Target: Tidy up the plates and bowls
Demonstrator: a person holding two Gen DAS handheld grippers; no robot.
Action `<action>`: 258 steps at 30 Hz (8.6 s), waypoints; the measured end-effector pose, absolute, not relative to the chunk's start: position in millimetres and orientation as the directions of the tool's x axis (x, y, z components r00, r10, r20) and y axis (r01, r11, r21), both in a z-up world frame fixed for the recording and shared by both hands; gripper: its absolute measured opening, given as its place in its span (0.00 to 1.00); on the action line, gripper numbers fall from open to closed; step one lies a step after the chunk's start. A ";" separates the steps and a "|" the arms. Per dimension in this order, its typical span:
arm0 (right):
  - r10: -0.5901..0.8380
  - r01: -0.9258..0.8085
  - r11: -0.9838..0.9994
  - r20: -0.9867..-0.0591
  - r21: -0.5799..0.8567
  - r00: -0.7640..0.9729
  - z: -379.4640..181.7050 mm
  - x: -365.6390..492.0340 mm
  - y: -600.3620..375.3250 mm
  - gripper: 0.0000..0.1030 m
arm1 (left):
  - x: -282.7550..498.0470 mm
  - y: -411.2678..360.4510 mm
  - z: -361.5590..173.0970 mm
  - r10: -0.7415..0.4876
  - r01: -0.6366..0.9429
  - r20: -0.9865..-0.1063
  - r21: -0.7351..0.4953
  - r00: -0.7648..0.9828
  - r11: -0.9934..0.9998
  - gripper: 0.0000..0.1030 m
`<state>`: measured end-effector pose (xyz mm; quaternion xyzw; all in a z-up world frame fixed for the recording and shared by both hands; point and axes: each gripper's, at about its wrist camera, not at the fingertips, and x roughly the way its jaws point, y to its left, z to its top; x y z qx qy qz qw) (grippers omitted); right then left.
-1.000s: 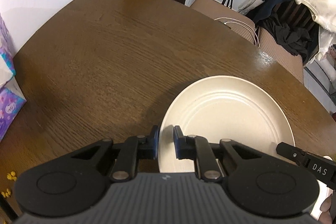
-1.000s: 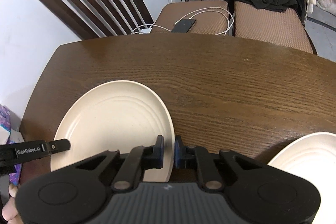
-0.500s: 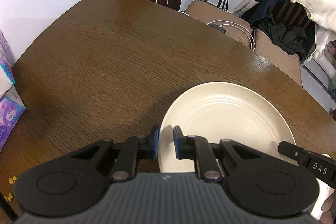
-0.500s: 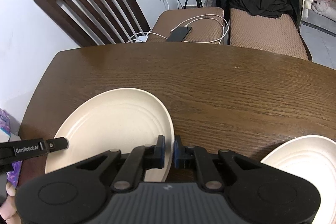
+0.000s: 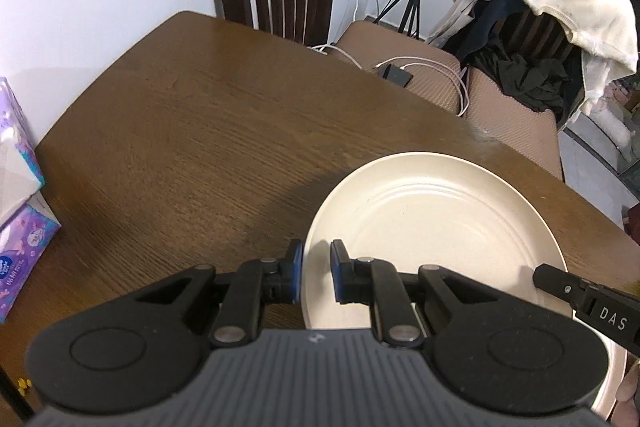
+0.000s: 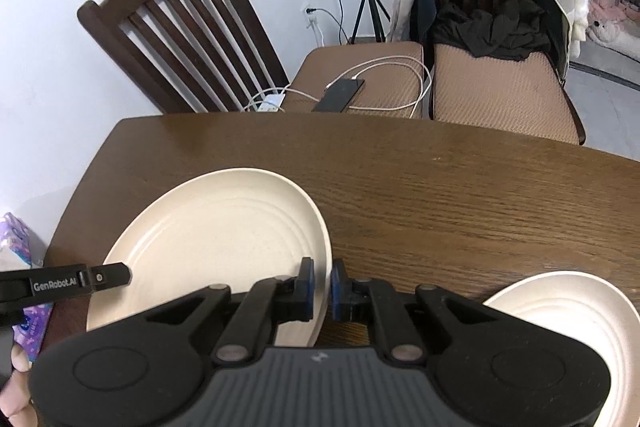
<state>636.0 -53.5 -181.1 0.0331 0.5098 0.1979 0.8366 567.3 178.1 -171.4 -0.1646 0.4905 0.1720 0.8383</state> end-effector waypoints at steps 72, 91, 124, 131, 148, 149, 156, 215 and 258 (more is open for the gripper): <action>0.458 -0.384 0.882 -0.686 0.273 0.565 -13.3 396.9 -106.5 0.08 | 312.8 121.8 4.7 0.211 -0.432 -0.739 -0.119 0.640 0.894 0.15; 0.468 -0.406 0.874 -0.693 0.268 0.549 -19.3 339.6 -99.6 0.08 | 251.6 127.3 -2.9 0.209 -0.442 -0.741 -0.130 0.638 0.888 0.15; 0.508 -0.475 0.836 -0.716 0.275 0.479 -70.3 278.1 -79.7 0.08 | 177.9 150.2 -57.0 0.237 -0.497 -0.781 -0.106 0.578 0.861 0.15; 0.509 -0.492 0.827 -0.732 0.271 0.453 -88.4 269.1 -67.3 0.08 | 165.0 157.2 -76.1 0.242 -0.518 -0.799 -0.100 0.551 0.850 0.15; 0.512 -0.507 0.812 -0.771 0.290 0.379 -140.2 252.0 -56.1 0.08 | 142.4 166.4 -121.5 0.249 -0.554 -0.827 -0.088 0.504 0.828 0.15; 0.512 -0.507 0.811 -0.774 0.292 0.373 -143.7 251.5 -55.2 0.08 | 141.5 166.8 -123.7 0.249 -0.555 -0.828 -0.088 0.502 0.827 0.15; 0.518 -0.510 0.804 -0.780 0.305 0.351 -163.4 247.1 -51.5 0.08 | 136.3 172.8 -138.1 0.251 -0.570 -0.836 -0.088 0.488 0.817 0.15; 0.476 -0.592 0.770 -0.833 0.239 0.283 -212.8 242.7 -9.8 0.25 | 125.7 208.9 -198.5 0.226 -0.615 -0.889 -0.076 0.398 0.785 0.59; 0.290 -0.345 0.931 -0.819 0.121 0.496 -114.1 224.2 -161.4 1.00 | 155.7 93.7 -92.6 0.196 -0.354 -0.747 -0.056 0.636 0.934 1.00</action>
